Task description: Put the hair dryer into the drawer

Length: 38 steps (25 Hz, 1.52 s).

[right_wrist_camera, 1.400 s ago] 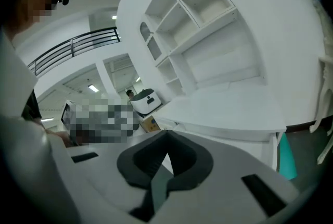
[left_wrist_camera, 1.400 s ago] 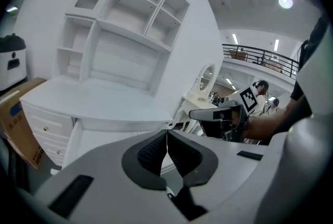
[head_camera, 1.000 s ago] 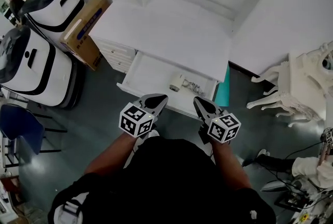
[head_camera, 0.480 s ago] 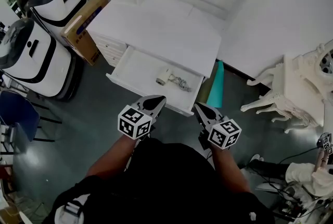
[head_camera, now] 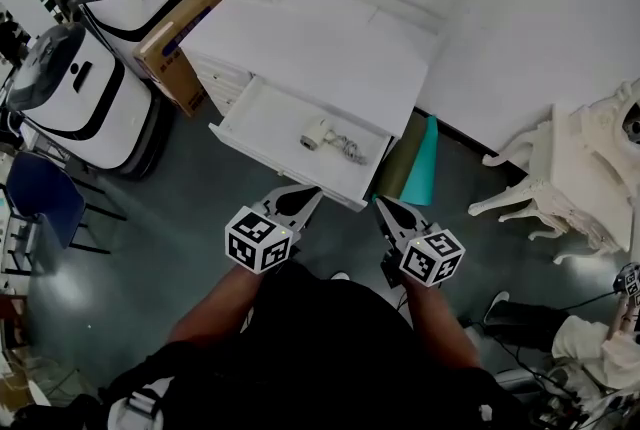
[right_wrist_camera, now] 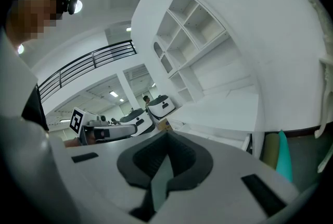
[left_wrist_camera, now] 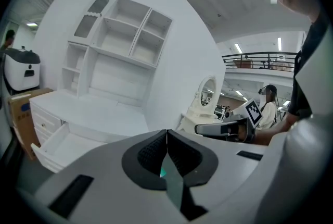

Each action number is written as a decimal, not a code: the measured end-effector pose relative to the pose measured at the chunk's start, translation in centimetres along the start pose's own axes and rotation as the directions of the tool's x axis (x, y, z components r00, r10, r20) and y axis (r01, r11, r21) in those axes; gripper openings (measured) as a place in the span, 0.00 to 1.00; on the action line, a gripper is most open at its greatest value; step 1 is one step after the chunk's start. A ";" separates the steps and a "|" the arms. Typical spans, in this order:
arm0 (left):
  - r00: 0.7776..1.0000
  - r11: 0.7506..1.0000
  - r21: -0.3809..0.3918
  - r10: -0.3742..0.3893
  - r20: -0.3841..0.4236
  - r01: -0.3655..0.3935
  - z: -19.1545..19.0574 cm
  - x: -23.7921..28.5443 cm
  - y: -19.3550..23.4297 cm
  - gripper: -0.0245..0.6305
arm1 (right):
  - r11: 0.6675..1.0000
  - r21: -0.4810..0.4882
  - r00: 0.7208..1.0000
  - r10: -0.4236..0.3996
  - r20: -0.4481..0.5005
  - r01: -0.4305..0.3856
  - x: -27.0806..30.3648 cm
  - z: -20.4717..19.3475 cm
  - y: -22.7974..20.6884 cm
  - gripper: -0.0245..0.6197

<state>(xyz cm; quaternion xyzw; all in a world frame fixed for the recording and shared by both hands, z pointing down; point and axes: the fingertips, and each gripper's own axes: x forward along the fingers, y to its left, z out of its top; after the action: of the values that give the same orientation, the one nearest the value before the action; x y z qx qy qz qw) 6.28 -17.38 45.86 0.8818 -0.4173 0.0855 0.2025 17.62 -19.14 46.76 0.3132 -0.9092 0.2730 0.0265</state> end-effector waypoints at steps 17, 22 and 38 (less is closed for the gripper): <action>0.998 0.998 0.044 -0.033 -0.052 0.036 0.0 -3.2 -0.1 0.05 | 0.999 -0.002 0.999 -0.040 0.019 0.040 0.4 -1.0 3.2 0.08; 0.996 0.997 0.038 -0.059 -0.073 0.062 -0.5 -3.8 1.1 0.05 | 0.998 -0.010 0.997 -0.064 0.035 0.064 1.2 -1.2 4.5 0.08; 0.992 0.992 0.064 -0.105 -0.075 0.110 0.3 -4.8 2.7 0.05 | 0.991 -0.001 0.988 -0.134 0.072 0.135 2.2 -1.3 5.5 0.08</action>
<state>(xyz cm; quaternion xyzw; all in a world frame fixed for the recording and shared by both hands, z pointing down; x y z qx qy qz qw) 1.16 -15.70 44.82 0.9058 -0.3584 0.1201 0.1913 12.48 -16.12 45.78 0.3833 -0.8871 0.2568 0.0133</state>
